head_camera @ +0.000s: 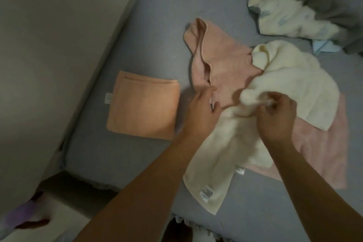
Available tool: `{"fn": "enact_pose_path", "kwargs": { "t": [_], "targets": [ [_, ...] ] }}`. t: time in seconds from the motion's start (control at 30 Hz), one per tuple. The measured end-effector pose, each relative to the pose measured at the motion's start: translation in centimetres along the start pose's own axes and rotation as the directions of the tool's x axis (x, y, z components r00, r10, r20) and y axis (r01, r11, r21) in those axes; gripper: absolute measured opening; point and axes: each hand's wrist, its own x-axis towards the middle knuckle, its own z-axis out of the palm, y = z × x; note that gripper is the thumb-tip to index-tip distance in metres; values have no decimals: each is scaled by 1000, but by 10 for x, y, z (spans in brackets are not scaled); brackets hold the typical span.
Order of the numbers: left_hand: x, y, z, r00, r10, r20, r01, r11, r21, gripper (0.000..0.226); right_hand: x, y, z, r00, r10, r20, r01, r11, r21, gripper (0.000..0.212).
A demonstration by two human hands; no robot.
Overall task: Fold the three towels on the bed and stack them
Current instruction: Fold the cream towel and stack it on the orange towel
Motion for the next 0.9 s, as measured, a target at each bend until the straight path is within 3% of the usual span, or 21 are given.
{"fn": "enact_pose_path", "kwargs": {
  "t": [0.07,0.13,0.2,0.27,0.4,0.47,0.53,0.6,0.67,0.7,0.77,0.83,0.9],
  "targets": [
    [18,14,30,983,-94,155,103,993,-52,64,25,20,-12,996,93,5,-90,980,-175,61],
    [30,18,57,963,-131,235,111,989,100,86,39,37,-20,992,118,48,-102,962,-253,85],
    [32,16,72,964,-106,246,42,967,252,91,43,51,-23,986,138,97,-124,983,-134,103],
    [21,16,77,971,-49,234,-13,966,257,83,40,59,-25,978,167,123,-174,984,43,107],
    [-29,21,84,984,158,85,-176,942,285,37,15,61,-40,990,83,111,-112,951,289,97],
    [-51,25,84,979,203,-19,-199,971,135,12,-7,66,-64,995,93,41,-102,915,390,88],
    [-71,25,81,988,142,-60,-147,985,-91,12,-33,83,-85,992,128,-7,-111,890,443,74],
    [-93,23,83,998,-27,62,38,982,-185,15,-59,116,-105,977,192,92,-213,869,446,61],
    [-112,23,90,936,-220,274,254,963,-93,13,-84,159,-121,905,284,316,-384,864,325,59],
    [-118,22,95,905,-270,328,297,954,-34,12,-95,181,-126,846,321,426,-434,879,199,62],
    [-119,29,110,907,-275,318,287,958,11,14,-115,217,-134,761,331,557,-399,917,0,69],
    [-108,45,128,910,-288,297,339,931,-137,23,-122,235,-137,756,288,588,-345,939,-17,65],
    [-96,64,146,876,-333,348,457,805,-379,24,-120,238,-138,785,234,574,-364,923,123,42]
  ]
}}
